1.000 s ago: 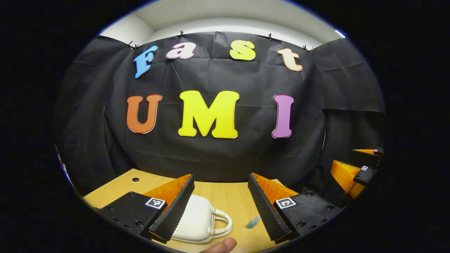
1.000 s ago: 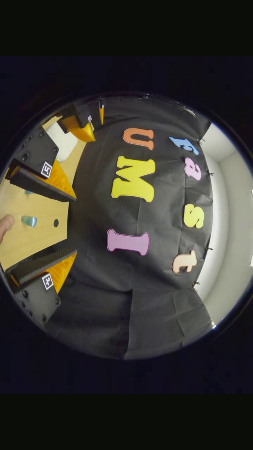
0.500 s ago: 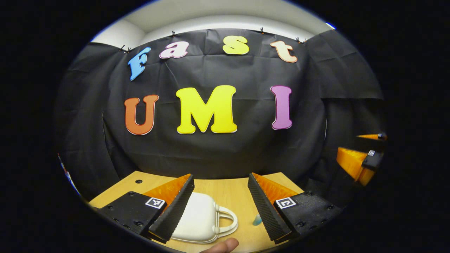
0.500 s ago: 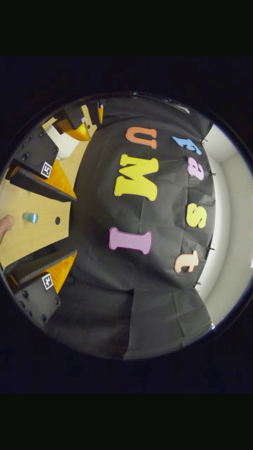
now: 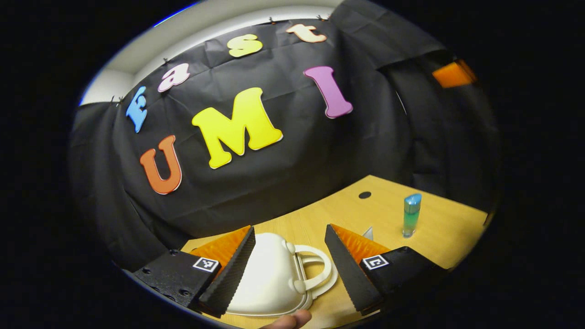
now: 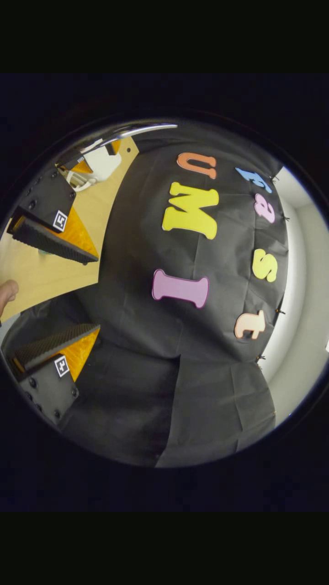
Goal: First open the suitcase, pack the skin care products into it, and then close the suitcase.
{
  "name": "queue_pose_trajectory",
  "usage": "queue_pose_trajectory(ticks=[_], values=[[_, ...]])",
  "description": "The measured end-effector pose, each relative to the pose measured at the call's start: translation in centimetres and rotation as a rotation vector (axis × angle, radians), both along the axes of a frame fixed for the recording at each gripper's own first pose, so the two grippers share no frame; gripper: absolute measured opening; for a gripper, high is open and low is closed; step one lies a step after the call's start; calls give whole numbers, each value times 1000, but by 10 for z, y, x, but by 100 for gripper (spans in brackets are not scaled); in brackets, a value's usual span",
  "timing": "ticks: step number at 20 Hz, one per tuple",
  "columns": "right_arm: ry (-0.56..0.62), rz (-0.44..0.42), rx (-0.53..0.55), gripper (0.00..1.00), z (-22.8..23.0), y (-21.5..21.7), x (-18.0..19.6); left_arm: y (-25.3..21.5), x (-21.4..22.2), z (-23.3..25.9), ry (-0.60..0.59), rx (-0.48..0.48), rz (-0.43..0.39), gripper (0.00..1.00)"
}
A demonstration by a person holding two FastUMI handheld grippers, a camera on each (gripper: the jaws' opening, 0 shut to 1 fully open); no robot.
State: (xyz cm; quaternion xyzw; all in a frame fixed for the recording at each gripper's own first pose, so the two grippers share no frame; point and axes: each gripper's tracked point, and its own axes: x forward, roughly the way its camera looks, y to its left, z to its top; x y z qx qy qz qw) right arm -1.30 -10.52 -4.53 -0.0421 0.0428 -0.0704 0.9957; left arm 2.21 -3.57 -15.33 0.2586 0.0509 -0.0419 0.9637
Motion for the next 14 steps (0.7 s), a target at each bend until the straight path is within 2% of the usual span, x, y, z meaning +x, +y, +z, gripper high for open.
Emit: queue_pose_trajectory(ticks=[2, 5, 8, 10, 14], values=[[20, -9, -2, 80, -8, -11, -5, -7, 1, -23, -2, 127, -33, 98], [48, -3, -11, 80, -18, -20, -10, -15, -1, -61, 8, 378, -64, 97], [62, -5, -28, 79, -24, -33, -18, -16, 5, -104, 32, 559, -80, 96], [66, -5, -45, 79, -26, -42, -24, -18, 7, -120, 39, 647, -85, 96], [69, -10, -35, 79, -29, -61, -31, -6, 19, -118, 32, 749, -7, 94]])
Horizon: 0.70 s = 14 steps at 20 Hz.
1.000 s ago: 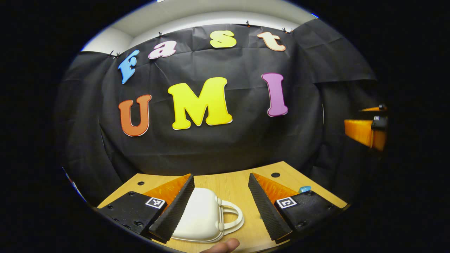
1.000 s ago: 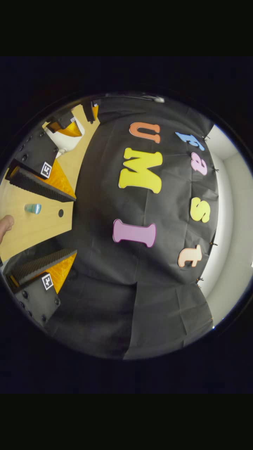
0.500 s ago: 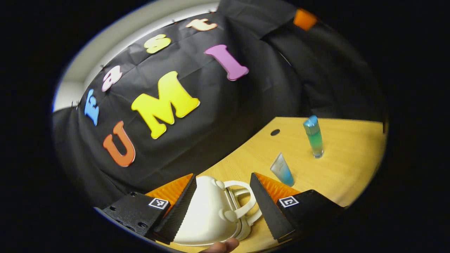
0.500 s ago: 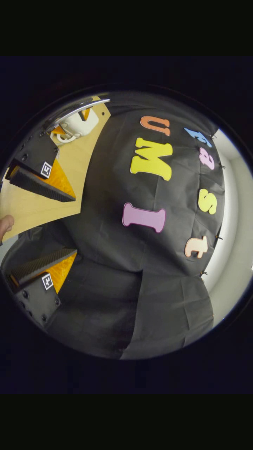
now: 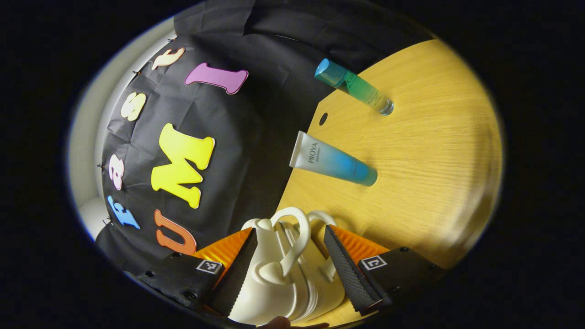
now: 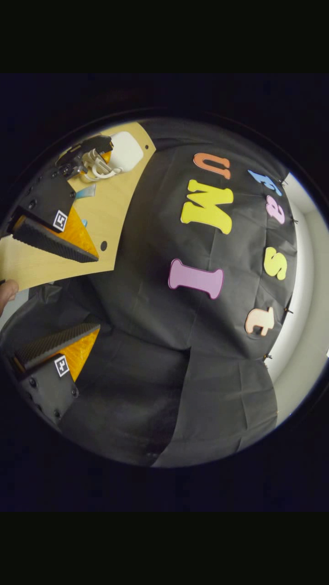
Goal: First open the suitcase, pack the skin care products into it, and then close the suitcase.
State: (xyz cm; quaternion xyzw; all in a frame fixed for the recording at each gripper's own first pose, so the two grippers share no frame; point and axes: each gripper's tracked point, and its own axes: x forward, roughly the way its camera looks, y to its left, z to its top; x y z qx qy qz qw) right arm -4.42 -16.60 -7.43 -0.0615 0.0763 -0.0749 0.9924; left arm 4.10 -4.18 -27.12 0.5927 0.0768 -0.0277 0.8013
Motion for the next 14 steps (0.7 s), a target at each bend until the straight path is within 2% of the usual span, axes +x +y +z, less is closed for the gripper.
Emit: queue_pose_trajectory(ticks=[4, 5, 6, 8, 9, 13, 14], values=[[-1, -1, 46, 80, -13, -16, 0, 12, 15, -6, 21, 67, 64, 83], [3, 4, 51, 80, -17, -18, -1, 13, 16, -9, 30, 81, 72, 74], [10, 11, 54, 79, -23, -20, -2, 10, 17, -11, 36, 101, 80, 71], [31, 15, 55, 80, -35, -23, -5, 12, 21, -13, 52, 122, 87, 58], [44, 11, 57, 80, -39, -24, -7, 13, 23, -14, 64, 134, 95, 48], [34, 7, 85, 78, -37, -18, -11, 18, 20, -22, 106, 136, 127, 23], [32, 1, 84, 79, -39, -16, -11, 17, 19, -23, 116, 143, 123, 20]])
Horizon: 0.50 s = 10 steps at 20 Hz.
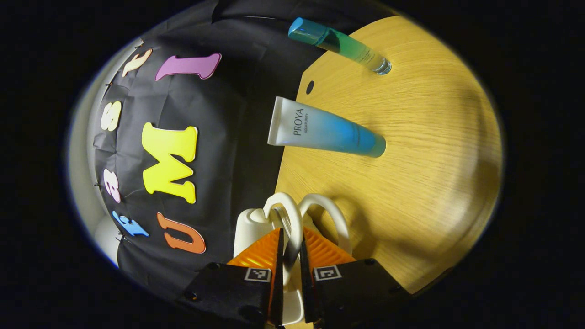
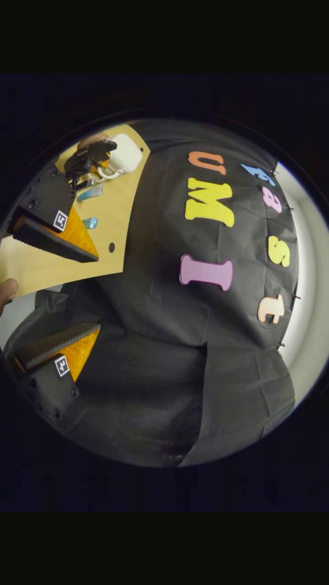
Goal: First open the suitcase, pack the skin care products into it, and then close the suitcase.
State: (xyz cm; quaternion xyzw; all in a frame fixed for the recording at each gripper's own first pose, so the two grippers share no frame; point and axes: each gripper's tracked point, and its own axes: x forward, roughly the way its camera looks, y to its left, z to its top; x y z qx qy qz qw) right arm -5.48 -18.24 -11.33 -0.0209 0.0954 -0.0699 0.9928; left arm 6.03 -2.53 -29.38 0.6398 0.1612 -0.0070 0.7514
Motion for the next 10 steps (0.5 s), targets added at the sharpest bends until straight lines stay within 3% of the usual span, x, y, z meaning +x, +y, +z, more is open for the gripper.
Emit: queue_pose_trajectory(ticks=[3, 7, 10], values=[[-1, -10, 14, 80, 1, 7, -1, 1, 2, 2, 33, -41, -8, 13], [-12, -34, 4, 80, -2, 15, 2, 1, 2, 11, 109, -169, -7, 3], [1, -59, 18, 79, -2, 23, 6, 7, -3, 46, 86, -264, 4, 0]])
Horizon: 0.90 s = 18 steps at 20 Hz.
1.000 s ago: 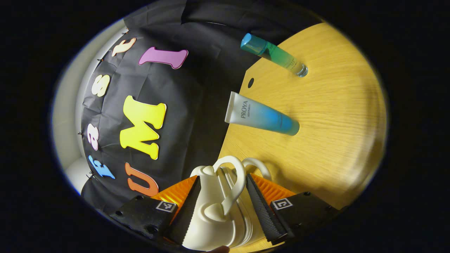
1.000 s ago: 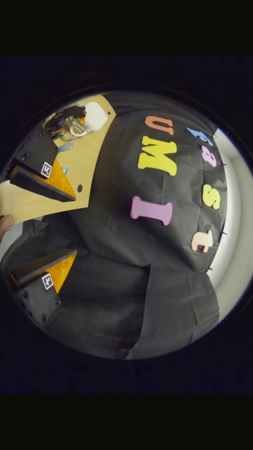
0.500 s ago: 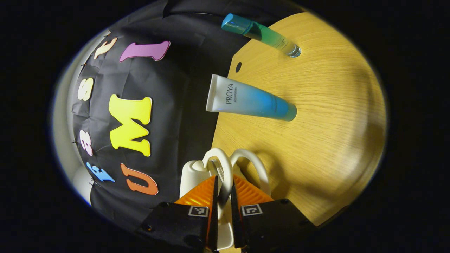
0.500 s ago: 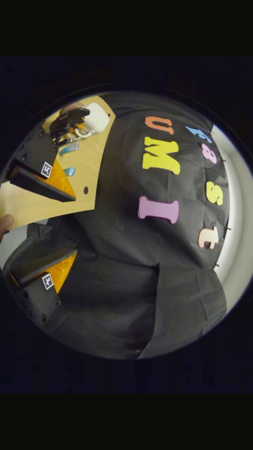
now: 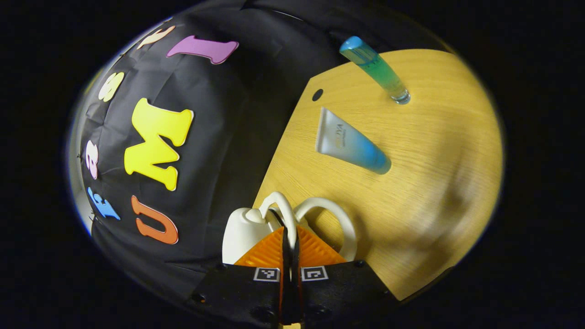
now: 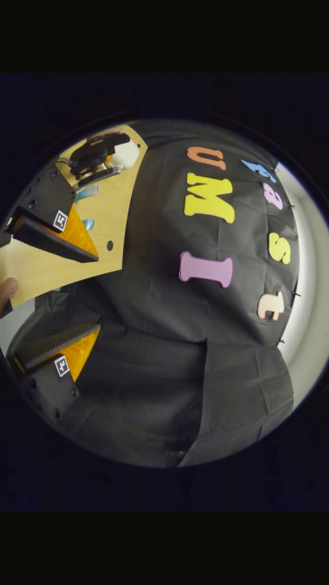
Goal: First open the suitcase, pack the skin care products into it, and then close the suitcase.
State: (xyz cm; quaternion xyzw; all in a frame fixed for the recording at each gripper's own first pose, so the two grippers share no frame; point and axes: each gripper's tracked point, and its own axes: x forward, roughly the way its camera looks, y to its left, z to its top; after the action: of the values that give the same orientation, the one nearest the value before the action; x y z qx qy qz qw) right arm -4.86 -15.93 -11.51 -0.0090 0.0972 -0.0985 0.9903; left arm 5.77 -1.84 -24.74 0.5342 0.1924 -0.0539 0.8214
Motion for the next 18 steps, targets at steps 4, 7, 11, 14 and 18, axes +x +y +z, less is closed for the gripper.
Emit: queue_pose_trajectory(ticks=[4, 7, 11, 14, 18], values=[[2, 32, 15, 80, 5, 28, 7, 12, 2, 64, -56, -112, 39, 3], [25, 49, 54, 80, 2, 49, 17, 43, 1, 106, -100, -183, 81, 3], [33, 77, 40, 79, 6, 83, 30, 108, 1, 159, -160, -247, 142, 3], [30, 106, 20, 79, 10, 110, 38, 167, 2, 178, -177, -303, 187, 2], [41, 134, 0, 80, 10, 143, 46, 246, 1, 184, -196, -280, 226, 3]])
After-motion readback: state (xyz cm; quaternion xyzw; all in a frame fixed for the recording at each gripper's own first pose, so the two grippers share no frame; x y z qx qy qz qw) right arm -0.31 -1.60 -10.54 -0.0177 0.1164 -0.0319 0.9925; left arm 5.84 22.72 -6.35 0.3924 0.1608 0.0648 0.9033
